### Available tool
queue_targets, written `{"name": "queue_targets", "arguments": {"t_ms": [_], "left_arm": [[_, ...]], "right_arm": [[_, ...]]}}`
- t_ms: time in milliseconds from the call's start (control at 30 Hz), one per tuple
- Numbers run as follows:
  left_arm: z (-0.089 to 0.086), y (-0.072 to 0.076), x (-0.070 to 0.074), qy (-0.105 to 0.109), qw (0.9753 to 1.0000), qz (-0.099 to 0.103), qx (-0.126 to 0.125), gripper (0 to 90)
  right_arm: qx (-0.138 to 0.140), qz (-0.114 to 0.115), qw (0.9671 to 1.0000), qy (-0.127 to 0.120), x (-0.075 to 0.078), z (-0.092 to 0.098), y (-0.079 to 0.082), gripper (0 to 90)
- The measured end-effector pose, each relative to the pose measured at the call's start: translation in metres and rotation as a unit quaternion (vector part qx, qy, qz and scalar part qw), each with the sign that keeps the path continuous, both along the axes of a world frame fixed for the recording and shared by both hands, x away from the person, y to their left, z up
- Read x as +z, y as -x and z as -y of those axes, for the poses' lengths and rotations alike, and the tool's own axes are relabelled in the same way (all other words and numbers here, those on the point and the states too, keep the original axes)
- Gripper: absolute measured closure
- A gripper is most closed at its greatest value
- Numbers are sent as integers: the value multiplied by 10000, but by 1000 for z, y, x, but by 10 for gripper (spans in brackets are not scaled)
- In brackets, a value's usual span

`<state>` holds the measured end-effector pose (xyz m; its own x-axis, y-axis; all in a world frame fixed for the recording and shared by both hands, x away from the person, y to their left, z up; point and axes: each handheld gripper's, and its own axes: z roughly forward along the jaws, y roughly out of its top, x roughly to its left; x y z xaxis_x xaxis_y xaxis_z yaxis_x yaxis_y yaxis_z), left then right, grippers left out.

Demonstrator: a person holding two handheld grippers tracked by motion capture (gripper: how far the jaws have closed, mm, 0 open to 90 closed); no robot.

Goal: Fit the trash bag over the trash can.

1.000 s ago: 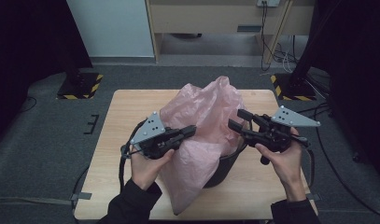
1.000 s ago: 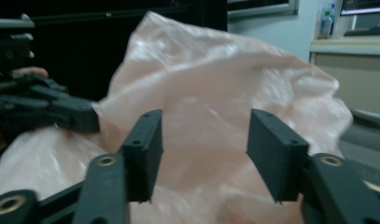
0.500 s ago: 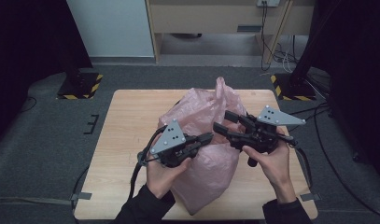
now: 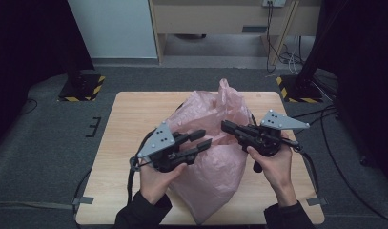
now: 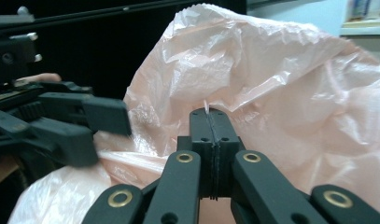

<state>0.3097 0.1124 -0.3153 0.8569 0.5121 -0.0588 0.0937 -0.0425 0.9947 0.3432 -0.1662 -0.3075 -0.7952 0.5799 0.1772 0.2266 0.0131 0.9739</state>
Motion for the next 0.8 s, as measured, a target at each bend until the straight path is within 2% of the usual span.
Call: {"name": "queue_targets", "arguments": {"t_ms": [67,167,200,233,267,400,467,500,533,567,667,700,767,800], "left_arm": [[-13,-1,-2,74,9997,0,238,564],[-33,-5,-6,178,9978,-74,641,500],[-33,-5,-6,178,9978,-74,641,490],[-41,-8,-9,184,9962,-95,849,490],[-49,-11,-13,190,9944,-141,1025,455],[-60,-19,-24,222,9911,-334,1266,415],[-62,-24,-30,253,9903,-436,1298,392],[-64,-25,-32,345,9892,-532,1319,377],[-64,-25,-32,345,9892,-532,1319,366],[-65,-28,-35,491,9894,-608,1226,360],[-65,-32,-37,614,9895,-749,1075,357],[-64,-33,-37,652,9894,-790,1031,371],[-62,-33,-37,703,9898,-841,911,456],[-61,-33,-36,689,9894,-848,957,465]], "right_arm": [[-105,-11,9999,13,0,1,-1,900],[-324,19,9993,180,-1,4,-2,900],[-324,19,9993,180,-1,4,-2,900],[-379,10,9990,216,-2,5,-3,900],[-537,52,9978,387,-3,6,-4,900],[-668,56,9966,480,-3,7,-6,900],[-750,71,9953,602,-2,8,-7,900],[-791,98,9947,652,-2,8,-8,900],[-791,98,9947,652,-2,8,-8,900],[-834,100,9938,723,-1,8,-10,900],[-867,96,9931,785,0,9,-12,897],[-878,101,9926,829,0,9,-13,895],[-903,110,9920,878,0,9,-14,889],[-932,123,9914,910,0,9,-14,883]]}}
